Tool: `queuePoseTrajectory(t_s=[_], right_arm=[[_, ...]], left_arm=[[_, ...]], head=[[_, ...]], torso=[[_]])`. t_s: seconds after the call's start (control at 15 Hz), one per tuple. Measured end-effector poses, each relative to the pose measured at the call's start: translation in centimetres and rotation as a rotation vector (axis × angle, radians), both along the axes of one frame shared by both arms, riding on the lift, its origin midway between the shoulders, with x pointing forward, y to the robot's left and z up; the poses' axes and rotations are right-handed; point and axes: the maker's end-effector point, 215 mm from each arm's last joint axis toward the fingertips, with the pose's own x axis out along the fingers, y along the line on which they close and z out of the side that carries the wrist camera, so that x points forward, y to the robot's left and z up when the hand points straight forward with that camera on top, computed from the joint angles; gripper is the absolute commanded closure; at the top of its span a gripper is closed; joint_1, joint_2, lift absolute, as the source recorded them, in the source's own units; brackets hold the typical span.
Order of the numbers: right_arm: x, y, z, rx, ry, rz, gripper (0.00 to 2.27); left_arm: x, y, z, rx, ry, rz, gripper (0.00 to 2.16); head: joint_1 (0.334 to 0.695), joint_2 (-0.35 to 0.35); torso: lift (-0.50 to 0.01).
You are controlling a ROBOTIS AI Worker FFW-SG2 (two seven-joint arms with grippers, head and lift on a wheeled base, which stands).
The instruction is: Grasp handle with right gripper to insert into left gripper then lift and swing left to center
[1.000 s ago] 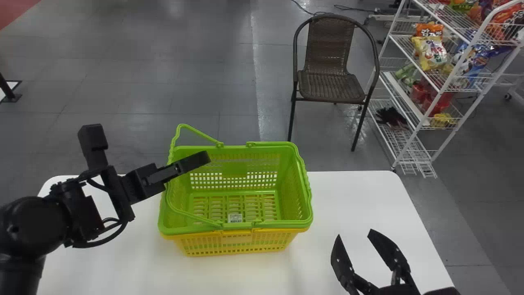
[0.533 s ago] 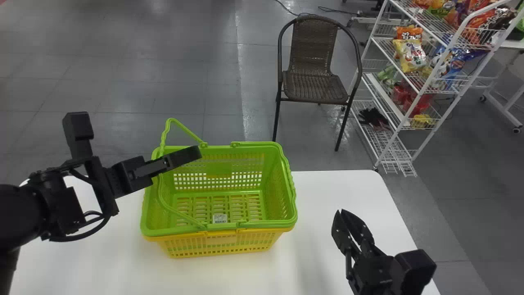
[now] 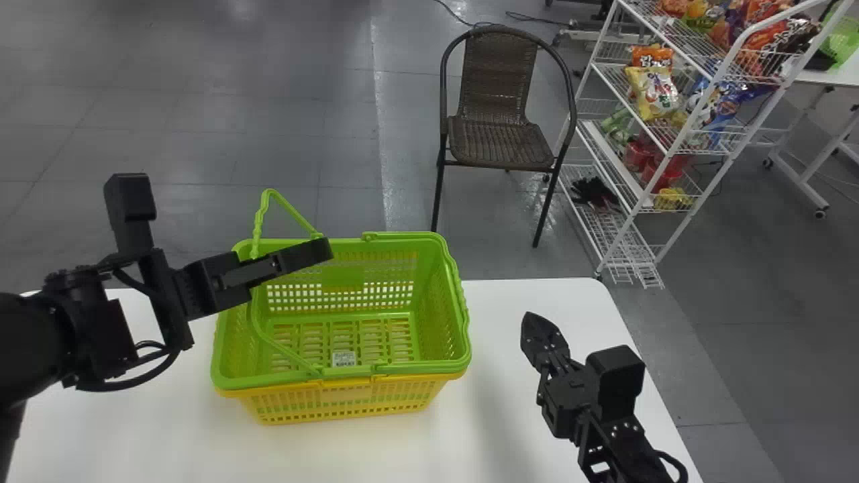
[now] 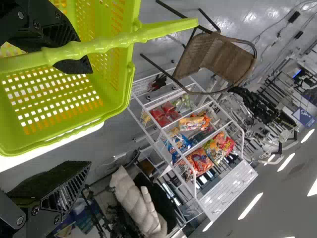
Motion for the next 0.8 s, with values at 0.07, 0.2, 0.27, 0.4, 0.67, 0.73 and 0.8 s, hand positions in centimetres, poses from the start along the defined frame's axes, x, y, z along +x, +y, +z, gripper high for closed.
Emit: queuePoseTrajectory(t_s=[0.07,0.2,0.27,0.4,0.67,0.73,0.8], right_arm=[[0.7,0.3,-0.2,-0.016,0.005,0.011,2.02],[1.9,0.9,-0.8,-0.044,0.017,0.033,2.02],[2.3,1.3,-1.1,-0.056,0.023,0.042,2.02],[3.0,2.1,-1.9,-0.080,0.037,0.066,2.02],[3.7,3.3,-3.5,-0.115,0.061,0.100,2.02],[3.9,3.4,-3.7,-0.119,0.063,0.105,2.02],[4.1,3.6,-3.8,-0.122,0.065,0.108,2.02]], left_arm=[[0.0,-0.3,0.1,0.000,-0.002,-0.005,0.18],[-0.1,-0.8,0.3,0.001,-0.006,-0.011,0.18],[-0.1,-1.0,0.4,0.002,-0.008,-0.012,0.18],[-0.1,-1.4,0.7,0.000,-0.014,-0.016,0.18],[-0.3,-2.3,1.1,0.003,-0.024,-0.028,0.18],[-0.3,-2.4,1.2,0.003,-0.025,-0.030,0.18],[-0.3,-2.5,1.2,0.003,-0.025,-0.031,0.18]], head=[[0.695,-0.173],[0.695,-0.170],[0.695,-0.168],[0.695,-0.162],[0.695,-0.157],[0.695,-0.156],[0.695,-0.156]], torso=[[0.000],[0.000],[0.000],[0.000],[0.000],[0.000],[0.000]])
